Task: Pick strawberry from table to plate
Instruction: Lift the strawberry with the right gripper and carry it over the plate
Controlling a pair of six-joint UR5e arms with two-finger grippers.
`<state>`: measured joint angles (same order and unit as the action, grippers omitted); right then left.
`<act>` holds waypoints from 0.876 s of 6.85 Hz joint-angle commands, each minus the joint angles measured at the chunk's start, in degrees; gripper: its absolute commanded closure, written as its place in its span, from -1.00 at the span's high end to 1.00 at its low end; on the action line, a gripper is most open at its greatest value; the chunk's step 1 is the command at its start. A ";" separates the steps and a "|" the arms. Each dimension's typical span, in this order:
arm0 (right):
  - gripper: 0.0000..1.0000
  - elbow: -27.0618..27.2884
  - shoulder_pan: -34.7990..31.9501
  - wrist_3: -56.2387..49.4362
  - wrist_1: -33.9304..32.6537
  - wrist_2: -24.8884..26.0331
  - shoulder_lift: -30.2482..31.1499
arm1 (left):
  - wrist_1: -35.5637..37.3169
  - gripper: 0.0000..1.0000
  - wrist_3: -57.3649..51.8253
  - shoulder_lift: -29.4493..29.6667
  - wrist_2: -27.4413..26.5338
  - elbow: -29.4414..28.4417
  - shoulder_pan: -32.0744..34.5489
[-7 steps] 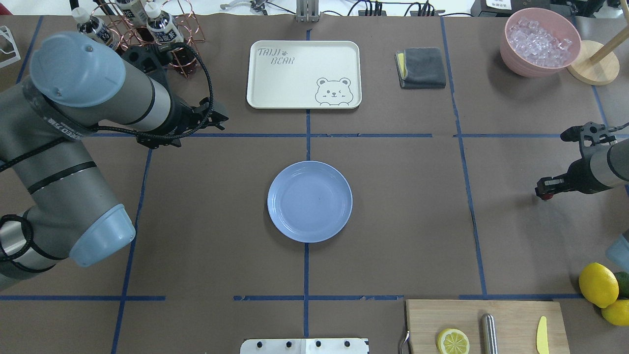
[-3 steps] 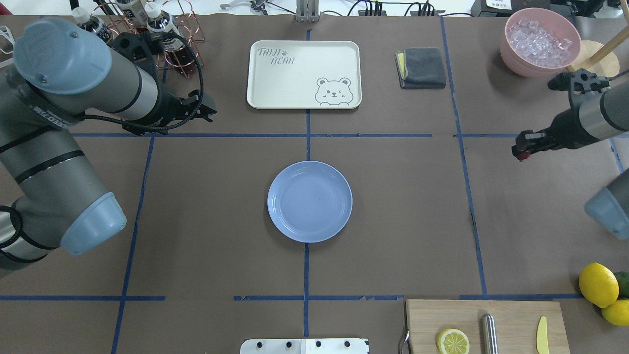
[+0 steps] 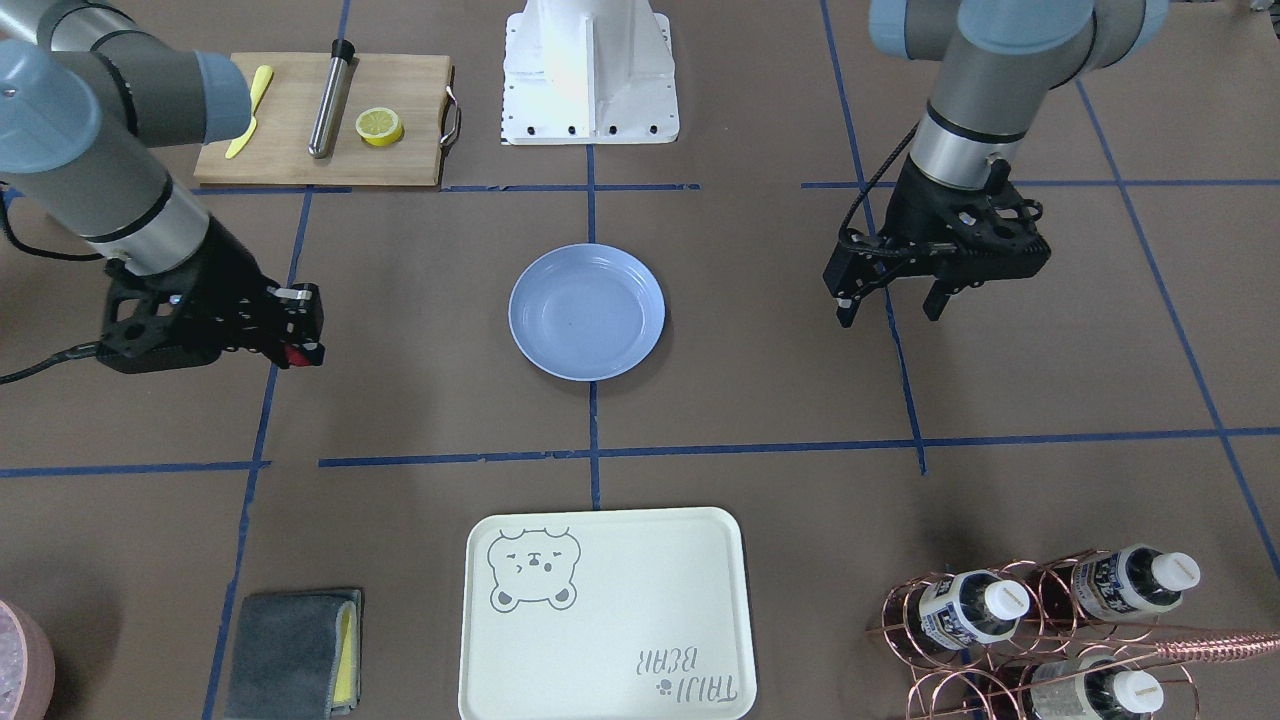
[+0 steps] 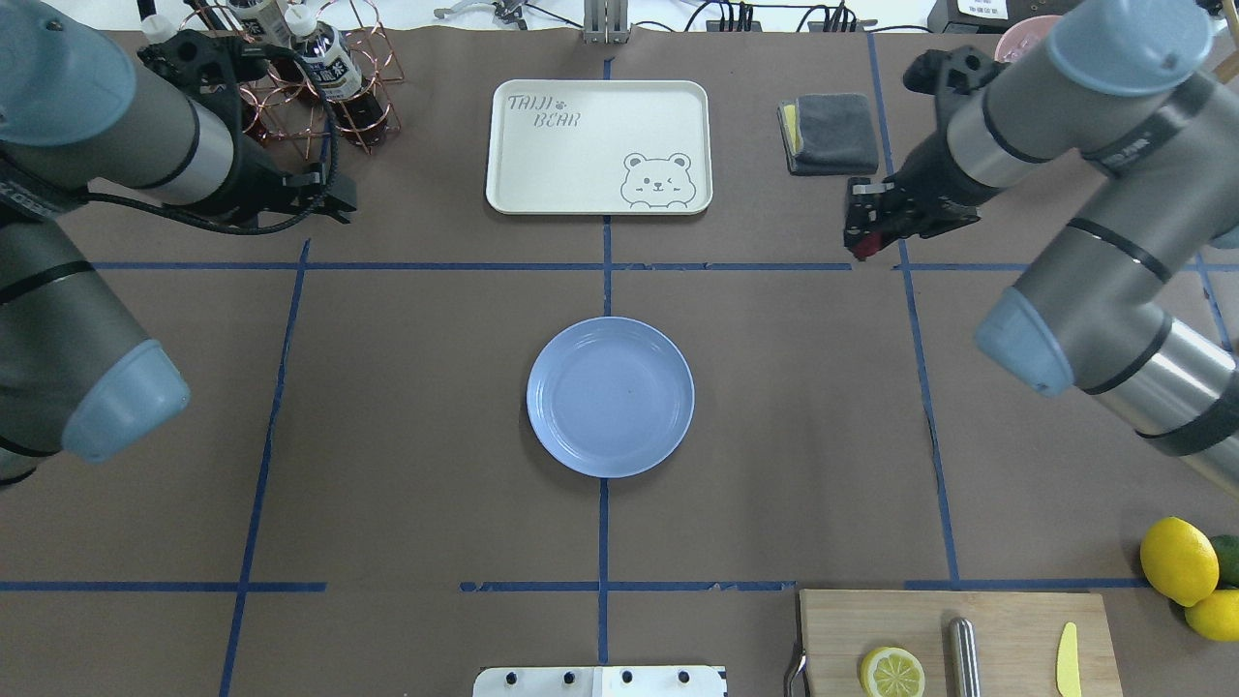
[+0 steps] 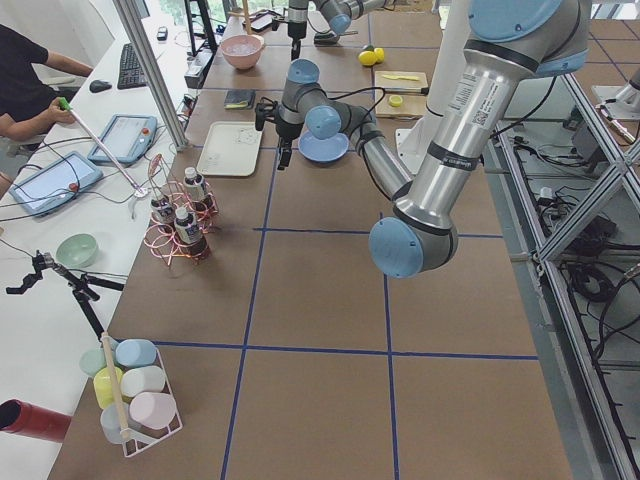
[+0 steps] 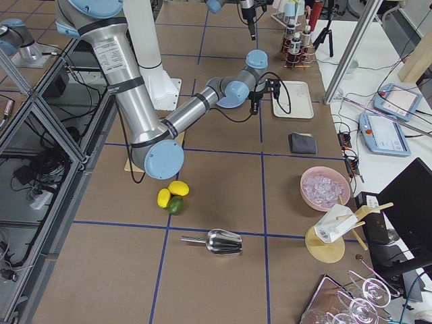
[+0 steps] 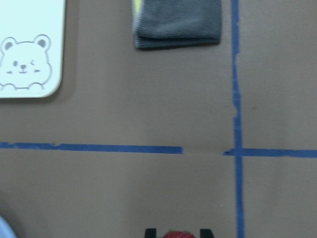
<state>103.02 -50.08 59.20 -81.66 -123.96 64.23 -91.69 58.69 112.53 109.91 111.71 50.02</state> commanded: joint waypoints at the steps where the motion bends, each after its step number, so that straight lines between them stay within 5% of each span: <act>1: -1.00 -1.31 7.42 3.02 -3.76 7.03 -6.73 | -0.15 1.00 -12.14 -5.02 2.40 0.00 5.50; 4: -1.00 -13.15 17.45 3.63 -7.29 17.67 -18.24 | -0.59 1.00 -28.40 -12.84 6.70 -0.44 12.54; 6: -1.00 -17.23 20.45 4.78 -7.29 19.63 -21.51 | -0.68 1.00 -35.73 -15.23 9.79 -0.96 17.38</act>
<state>87.89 -31.55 63.58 -88.90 -105.41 44.46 -92.32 27.05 98.62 118.14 111.12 64.90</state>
